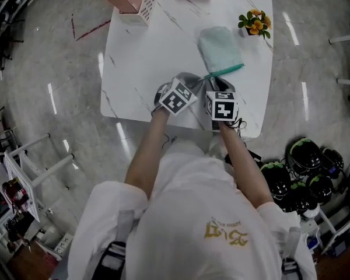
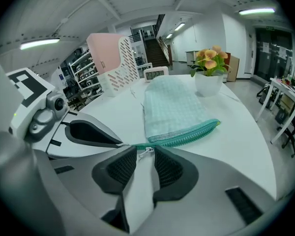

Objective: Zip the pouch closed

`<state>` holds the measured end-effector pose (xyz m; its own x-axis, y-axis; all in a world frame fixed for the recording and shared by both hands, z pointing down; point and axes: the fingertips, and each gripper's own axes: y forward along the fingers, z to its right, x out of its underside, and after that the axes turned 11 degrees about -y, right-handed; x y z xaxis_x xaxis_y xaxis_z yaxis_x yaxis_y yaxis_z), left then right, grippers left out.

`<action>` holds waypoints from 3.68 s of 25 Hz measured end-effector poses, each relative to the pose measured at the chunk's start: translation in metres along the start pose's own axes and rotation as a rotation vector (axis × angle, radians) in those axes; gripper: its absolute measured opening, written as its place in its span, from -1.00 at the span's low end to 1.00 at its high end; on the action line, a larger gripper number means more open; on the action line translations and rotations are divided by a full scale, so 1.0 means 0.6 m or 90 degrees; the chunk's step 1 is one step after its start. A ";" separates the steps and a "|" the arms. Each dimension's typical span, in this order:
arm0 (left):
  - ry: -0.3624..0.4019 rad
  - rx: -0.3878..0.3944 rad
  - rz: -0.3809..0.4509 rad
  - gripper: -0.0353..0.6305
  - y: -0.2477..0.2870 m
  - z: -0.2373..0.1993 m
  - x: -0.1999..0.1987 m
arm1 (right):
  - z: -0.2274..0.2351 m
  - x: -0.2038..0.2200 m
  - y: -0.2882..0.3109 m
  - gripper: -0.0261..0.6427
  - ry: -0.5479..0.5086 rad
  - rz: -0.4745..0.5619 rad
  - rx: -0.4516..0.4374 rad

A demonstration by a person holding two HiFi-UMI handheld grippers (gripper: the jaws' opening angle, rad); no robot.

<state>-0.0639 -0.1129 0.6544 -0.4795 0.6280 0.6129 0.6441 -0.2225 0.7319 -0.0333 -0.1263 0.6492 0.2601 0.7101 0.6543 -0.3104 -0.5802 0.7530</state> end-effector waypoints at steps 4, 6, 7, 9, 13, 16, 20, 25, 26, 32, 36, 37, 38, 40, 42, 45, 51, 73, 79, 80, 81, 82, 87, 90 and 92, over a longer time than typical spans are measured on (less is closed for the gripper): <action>0.002 -0.010 0.008 -0.79 -0.001 0.000 -0.002 | 0.003 0.006 0.005 -0.59 -0.035 -0.020 0.029; 0.002 -0.010 0.010 -0.79 -0.002 0.001 -0.002 | 0.007 0.009 0.003 -0.65 -0.042 -0.027 0.047; 0.002 -0.010 0.010 -0.79 -0.002 0.001 -0.003 | 0.009 0.008 0.001 -0.75 -0.045 -0.028 0.055; 0.004 -0.011 0.012 -0.79 -0.001 0.000 -0.006 | 0.014 0.006 0.000 -0.80 -0.051 -0.027 0.061; 0.010 -0.031 0.021 -0.63 0.004 -0.003 -0.013 | 0.014 0.010 0.002 -0.86 -0.062 -0.026 0.051; 0.014 -0.034 0.025 -0.44 0.009 0.000 -0.019 | 0.012 0.011 0.000 -0.87 -0.063 -0.030 0.044; 0.034 -0.041 0.027 -0.56 0.018 0.000 -0.030 | 0.011 0.011 0.003 -0.87 -0.066 -0.030 0.029; 0.065 -0.059 0.037 -0.75 0.018 0.003 -0.037 | 0.000 0.009 0.002 -0.87 -0.057 -0.017 -0.019; 0.068 -0.059 0.034 -0.76 0.018 0.004 -0.035 | 0.000 0.009 0.001 -0.87 -0.063 -0.018 -0.021; 0.049 -0.070 0.029 -0.78 0.018 -0.003 -0.031 | -0.005 0.007 0.004 -0.88 -0.095 -0.014 -0.037; 0.043 -0.077 0.031 -0.78 0.016 -0.005 -0.029 | -0.007 0.008 0.004 -0.88 -0.109 -0.013 -0.043; 0.041 -0.077 0.031 -0.78 0.016 -0.005 -0.029 | -0.007 0.008 0.004 -0.88 -0.109 -0.014 -0.044; 0.038 -0.077 0.030 -0.78 0.015 -0.006 -0.029 | -0.007 0.007 0.003 -0.88 -0.108 -0.015 -0.045; 0.035 -0.075 0.029 -0.78 0.013 -0.008 -0.028 | -0.008 0.007 0.004 -0.88 -0.102 -0.016 -0.049; 0.034 -0.075 0.028 -0.78 0.014 -0.008 -0.027 | -0.008 0.008 0.005 -0.87 -0.101 -0.016 -0.051; 0.032 -0.074 0.028 -0.78 0.013 -0.008 -0.027 | -0.007 0.008 0.004 -0.87 -0.112 -0.015 -0.051; 0.016 -0.090 0.027 -0.78 0.005 -0.015 -0.017 | -0.006 0.013 0.000 -0.87 -0.123 -0.013 -0.051; 0.002 -0.144 0.014 -0.79 -0.026 -0.038 0.004 | 0.016 0.026 -0.022 -0.87 -0.083 -0.022 -0.031; -0.022 -0.157 0.016 -0.78 -0.034 -0.046 0.009 | 0.041 0.035 -0.031 -0.87 -0.056 -0.020 -0.011; -0.024 -0.160 0.016 -0.78 -0.034 -0.047 0.010 | 0.044 0.035 -0.033 -0.87 -0.052 -0.020 -0.009; -0.027 -0.162 0.017 -0.78 -0.033 -0.048 0.010 | 0.047 0.035 -0.034 -0.87 -0.051 -0.020 -0.007; -0.029 -0.163 0.018 -0.78 -0.032 -0.048 0.010 | 0.051 0.036 -0.036 -0.87 -0.053 -0.020 -0.004; -0.040 -0.175 0.021 -0.78 -0.037 -0.055 0.012 | 0.078 0.043 -0.045 -0.87 -0.046 -0.027 0.020; -0.038 -0.175 0.018 -0.78 -0.040 -0.053 0.017 | 0.088 0.052 -0.046 -0.87 -0.032 -0.033 0.024; -0.034 -0.177 0.017 -0.78 -0.038 -0.050 0.019 | 0.089 0.057 -0.044 -0.87 -0.020 -0.040 0.022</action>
<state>-0.1018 -0.1230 0.6537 -0.4272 0.6562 0.6220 0.4646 -0.4309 0.7736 0.0328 -0.1081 0.6552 0.3070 0.7324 0.6077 -0.2606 -0.5494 0.7939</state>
